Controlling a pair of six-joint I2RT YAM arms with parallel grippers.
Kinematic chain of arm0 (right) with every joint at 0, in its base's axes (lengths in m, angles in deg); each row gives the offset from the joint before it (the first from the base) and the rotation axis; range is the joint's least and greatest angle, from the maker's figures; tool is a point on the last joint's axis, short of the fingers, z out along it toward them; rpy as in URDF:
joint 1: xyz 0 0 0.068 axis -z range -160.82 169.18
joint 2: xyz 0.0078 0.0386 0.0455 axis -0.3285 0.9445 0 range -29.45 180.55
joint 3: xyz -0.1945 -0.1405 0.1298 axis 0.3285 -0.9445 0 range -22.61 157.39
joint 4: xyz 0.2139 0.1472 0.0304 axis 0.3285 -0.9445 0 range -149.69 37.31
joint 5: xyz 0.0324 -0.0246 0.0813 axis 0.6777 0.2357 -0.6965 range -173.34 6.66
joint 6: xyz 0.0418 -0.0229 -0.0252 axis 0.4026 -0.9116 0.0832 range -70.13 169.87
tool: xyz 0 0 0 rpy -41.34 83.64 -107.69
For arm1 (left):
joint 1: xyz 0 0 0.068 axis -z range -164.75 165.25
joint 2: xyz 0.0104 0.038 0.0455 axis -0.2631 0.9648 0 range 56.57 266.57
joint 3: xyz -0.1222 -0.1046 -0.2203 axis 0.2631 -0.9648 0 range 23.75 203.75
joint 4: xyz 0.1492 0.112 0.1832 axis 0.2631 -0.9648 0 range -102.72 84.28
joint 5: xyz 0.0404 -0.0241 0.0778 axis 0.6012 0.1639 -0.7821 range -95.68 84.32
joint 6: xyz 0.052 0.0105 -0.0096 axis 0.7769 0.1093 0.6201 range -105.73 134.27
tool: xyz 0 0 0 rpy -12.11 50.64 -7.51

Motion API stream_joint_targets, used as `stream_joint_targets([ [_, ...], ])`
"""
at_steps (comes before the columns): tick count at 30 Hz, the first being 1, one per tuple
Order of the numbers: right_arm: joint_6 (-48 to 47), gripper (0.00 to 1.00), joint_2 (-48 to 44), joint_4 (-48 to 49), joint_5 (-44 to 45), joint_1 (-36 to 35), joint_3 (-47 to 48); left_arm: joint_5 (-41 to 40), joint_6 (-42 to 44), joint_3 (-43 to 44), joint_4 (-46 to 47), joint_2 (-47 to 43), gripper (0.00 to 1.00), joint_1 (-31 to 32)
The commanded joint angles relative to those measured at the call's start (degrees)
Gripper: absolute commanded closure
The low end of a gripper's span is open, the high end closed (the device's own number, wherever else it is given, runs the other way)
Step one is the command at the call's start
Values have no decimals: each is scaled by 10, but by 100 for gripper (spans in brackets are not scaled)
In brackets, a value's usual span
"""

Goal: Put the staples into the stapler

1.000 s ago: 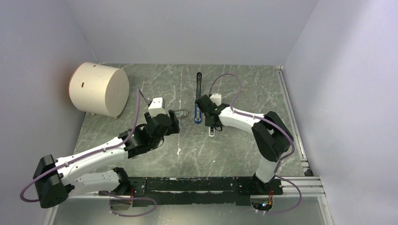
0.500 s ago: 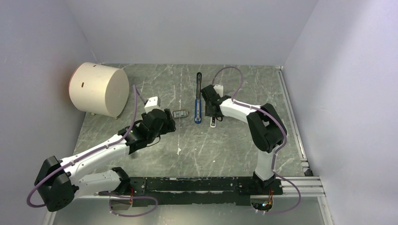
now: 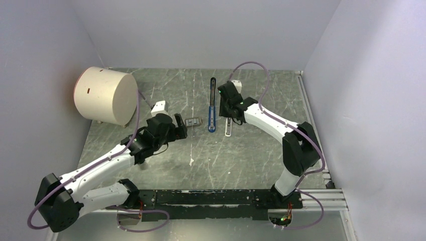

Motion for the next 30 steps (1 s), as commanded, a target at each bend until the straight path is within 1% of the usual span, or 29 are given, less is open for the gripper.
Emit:
stream_joint_targets([
  [1, -9, 61, 3, -11, -35, -32, 52, -30, 35, 52, -32, -27, 2, -4],
  [6, -13, 63, 69, -16, -50, -83, 125, -76, 38, 104, -96, -57, 2, -4],
  [12, -17, 68, 168, -43, -43, -116, 213, -138, 59, 111, -105, -123, 2, -3],
  [13, -17, 67, 188, -51, -41, -119, 227, -146, 62, 108, -103, -132, 2, -3],
  [16, -16, 60, 227, -75, -36, -126, 261, -166, 68, 99, -101, -145, 2, -3],
  [19, -17, 58, 256, -87, -32, -131, 283, -183, 61, 99, -112, -140, 2, -3],
  [22, -15, 58, 279, -101, -24, -134, 306, -190, 55, 105, -124, -130, 2, -3],
  [30, -18, 58, 312, -108, -15, -135, 327, -176, 60, 89, -101, -135, 2, -3],
])
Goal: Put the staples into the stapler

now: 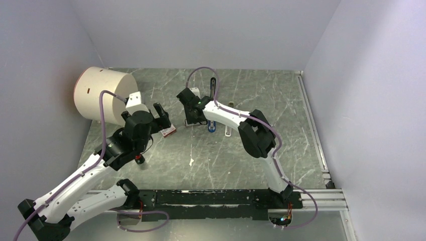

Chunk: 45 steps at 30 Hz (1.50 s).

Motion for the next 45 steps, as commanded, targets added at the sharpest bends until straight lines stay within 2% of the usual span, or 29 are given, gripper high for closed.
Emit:
stream_joint_targets([
  [1, -4, 58, 23, -14, 18, -2, 25, -8, 8, -13, 12, -13, 2, -4],
  [8, 0, 59, 48, -28, 32, 0, 43, 2, 7, -36, 38, -43, 2, -4],
  [25, 8, 73, 51, -12, 19, 9, 36, 8, 0, -40, 37, -32, 2, -4],
  [37, 3, 75, -13, 21, 11, 9, 2, 19, 2, -43, 45, -24, 2, -4],
  [45, 13, 75, -80, 35, -8, 7, -64, 15, 3, -41, 44, -25, 2, -3],
])
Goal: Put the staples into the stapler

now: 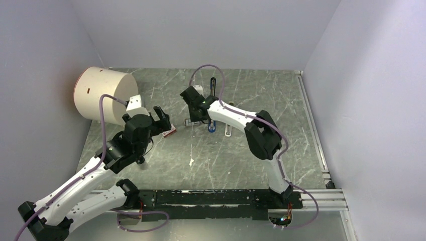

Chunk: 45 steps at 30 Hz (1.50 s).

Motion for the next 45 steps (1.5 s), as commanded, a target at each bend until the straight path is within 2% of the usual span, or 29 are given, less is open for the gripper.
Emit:
stream_joint_targets([
  [1, 11, 75, -58, 19, -14, -2, -48, 2, 4, -2, 16, -3, 2, -4],
  [6, 20, 72, -87, 30, -26, -3, -104, 5, 4, -3, 16, -3, 2, -4],
  [9, 19, 59, -71, 19, -25, -4, -80, 6, 4, -1, 18, 0, 2, -3],
  [12, 14, 53, -44, 15, -23, -3, -46, 5, 6, 0, 16, 4, 2, -4],
  [14, 12, 54, -19, -2, -16, -4, -15, 4, 4, -1, 14, 4, 2, -4],
  [18, 9, 64, 24, -15, -3, -2, 27, 5, 5, -4, 18, 5, 2, -4],
  [29, 12, 61, 67, -20, 11, 4, 56, 7, 3, -6, 20, 14, 2, -4],
  [45, 16, 73, 92, -26, -8, 13, 73, 2, 3, -3, 16, 23, 2, -4],
])
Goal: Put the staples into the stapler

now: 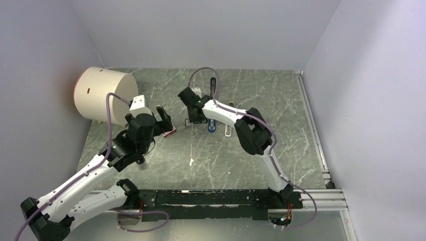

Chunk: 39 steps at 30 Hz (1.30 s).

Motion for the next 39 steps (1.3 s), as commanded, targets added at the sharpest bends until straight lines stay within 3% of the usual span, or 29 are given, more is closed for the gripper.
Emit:
stream_joint_targets([
  [1, 5, 73, 19, -8, -10, 2, 18, -1, 3, 1, 13, 7, 2, -4],
  [8, 4, 78, 23, -21, -14, 2, 29, 4, 3, -1, 14, 5, 2, -4],
  [24, 1, 78, -80, 7, -7, 1, -22, 8, 5, 1, 16, 6, 2, -3],
  [39, 77, 78, -236, 7, -11, -36, -282, 29, 11, -1, 27, 8, 2, -4],
])
